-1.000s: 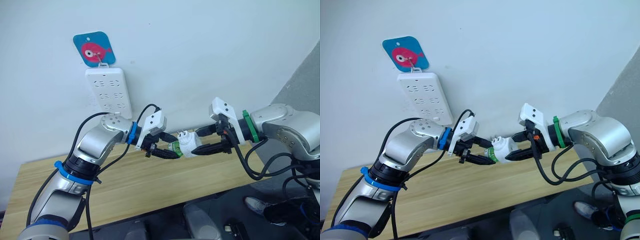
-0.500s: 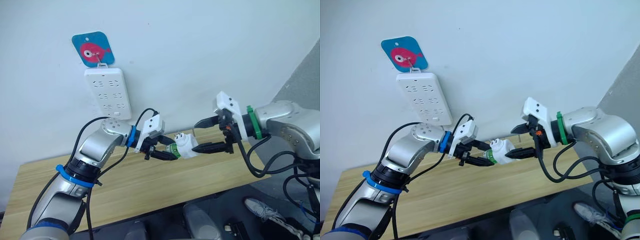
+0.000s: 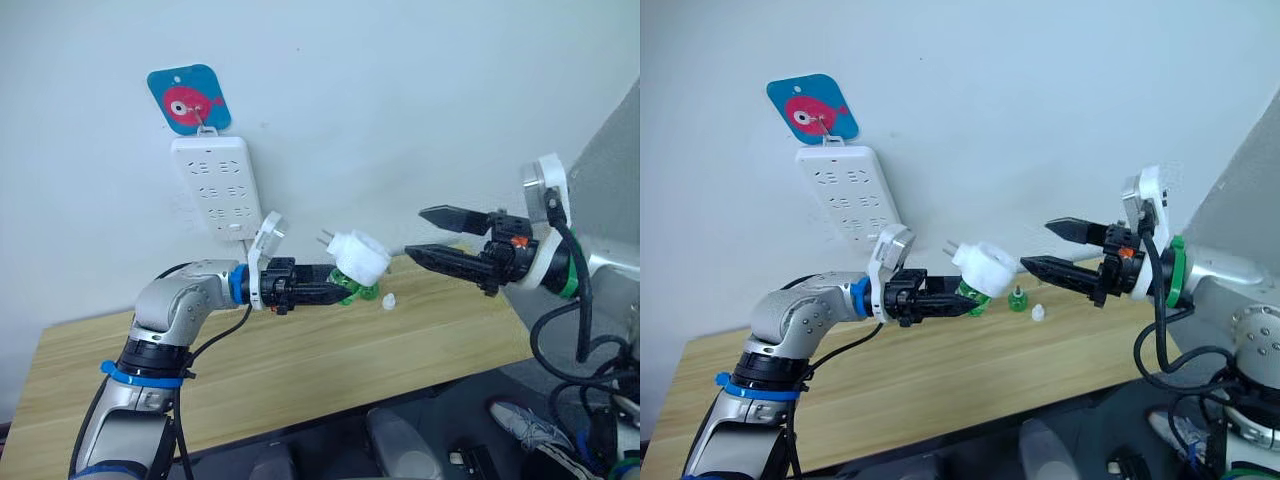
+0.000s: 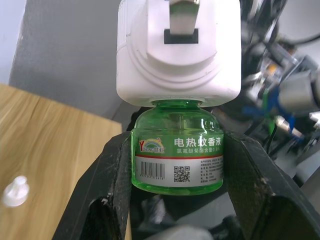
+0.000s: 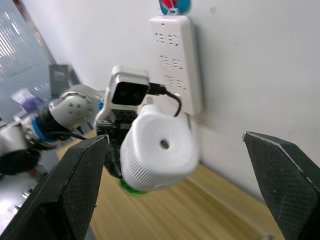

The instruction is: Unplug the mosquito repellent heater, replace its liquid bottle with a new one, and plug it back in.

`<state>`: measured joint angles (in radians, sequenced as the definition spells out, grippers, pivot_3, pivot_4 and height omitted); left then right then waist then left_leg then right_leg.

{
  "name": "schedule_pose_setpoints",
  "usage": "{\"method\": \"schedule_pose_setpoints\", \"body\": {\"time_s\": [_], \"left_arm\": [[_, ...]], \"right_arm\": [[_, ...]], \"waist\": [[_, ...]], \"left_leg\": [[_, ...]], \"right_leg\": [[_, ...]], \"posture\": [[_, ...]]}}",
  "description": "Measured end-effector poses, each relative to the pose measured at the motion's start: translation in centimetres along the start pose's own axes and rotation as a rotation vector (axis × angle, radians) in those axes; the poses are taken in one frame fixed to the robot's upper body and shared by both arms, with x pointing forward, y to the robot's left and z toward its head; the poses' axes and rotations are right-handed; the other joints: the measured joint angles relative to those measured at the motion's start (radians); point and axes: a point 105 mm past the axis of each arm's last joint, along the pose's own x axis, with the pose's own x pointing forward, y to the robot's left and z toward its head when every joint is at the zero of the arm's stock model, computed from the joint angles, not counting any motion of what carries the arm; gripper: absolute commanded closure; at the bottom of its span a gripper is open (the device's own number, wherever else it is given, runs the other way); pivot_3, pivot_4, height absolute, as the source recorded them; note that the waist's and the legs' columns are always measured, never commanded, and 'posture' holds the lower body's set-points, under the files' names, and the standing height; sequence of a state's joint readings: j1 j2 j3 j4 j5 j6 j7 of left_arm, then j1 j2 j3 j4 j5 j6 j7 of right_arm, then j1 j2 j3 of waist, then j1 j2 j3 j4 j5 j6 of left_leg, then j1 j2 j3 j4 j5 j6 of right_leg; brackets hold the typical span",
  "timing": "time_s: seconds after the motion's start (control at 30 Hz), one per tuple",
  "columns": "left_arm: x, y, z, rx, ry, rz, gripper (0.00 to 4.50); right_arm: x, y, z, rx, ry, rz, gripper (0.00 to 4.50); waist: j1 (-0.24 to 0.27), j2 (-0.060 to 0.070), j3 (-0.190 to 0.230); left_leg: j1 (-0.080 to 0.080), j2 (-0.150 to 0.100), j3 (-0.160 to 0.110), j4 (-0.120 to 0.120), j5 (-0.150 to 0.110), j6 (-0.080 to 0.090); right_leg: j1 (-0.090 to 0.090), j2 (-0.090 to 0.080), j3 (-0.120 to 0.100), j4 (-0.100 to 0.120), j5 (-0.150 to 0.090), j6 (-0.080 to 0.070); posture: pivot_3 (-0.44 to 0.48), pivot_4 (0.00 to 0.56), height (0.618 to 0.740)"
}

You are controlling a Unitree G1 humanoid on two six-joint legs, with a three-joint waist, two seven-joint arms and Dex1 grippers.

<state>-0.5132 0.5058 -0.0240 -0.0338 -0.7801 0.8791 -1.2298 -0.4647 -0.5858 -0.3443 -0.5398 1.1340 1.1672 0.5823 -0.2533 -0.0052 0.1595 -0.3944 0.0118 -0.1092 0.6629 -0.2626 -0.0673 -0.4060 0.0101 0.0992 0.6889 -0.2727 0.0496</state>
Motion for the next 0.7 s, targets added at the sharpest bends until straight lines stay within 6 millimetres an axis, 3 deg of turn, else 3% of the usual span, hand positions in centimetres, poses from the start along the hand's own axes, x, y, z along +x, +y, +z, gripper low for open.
{"method": "schedule_pose_setpoints", "body": {"time_s": [0.27, 0.7], "left_arm": [[0.3, -0.4, 1.6, -0.061, -0.113, 0.001, 2.27], [0.9, -1.5, 2.3, -0.114, -0.121, -0.039, 2.27]], "right_arm": [[2.3, -0.1, -0.9, 0.254, -0.128, -0.002, 0.00], [3.9, 0.6, -1.3, 0.358, -0.146, 0.071, 0.00]], "waist": [[-0.002, 0.000, 0.000], [-0.002, 0.001, -0.001]], "left_leg": [[0.000, 0.000, 0.000, 0.000, 0.000, 0.000], [0.000, 0.000, 0.000, 0.000, 0.000, 0.000]], "right_leg": [[0.000, 0.000, 0.000, 0.000, 0.000, 0.000], [0.000, 0.000, 0.000, 0.000, 0.000, 0.000]], "posture": [[-0.297, 0.095, 0.734], [-0.300, 0.094, 0.734]]}}
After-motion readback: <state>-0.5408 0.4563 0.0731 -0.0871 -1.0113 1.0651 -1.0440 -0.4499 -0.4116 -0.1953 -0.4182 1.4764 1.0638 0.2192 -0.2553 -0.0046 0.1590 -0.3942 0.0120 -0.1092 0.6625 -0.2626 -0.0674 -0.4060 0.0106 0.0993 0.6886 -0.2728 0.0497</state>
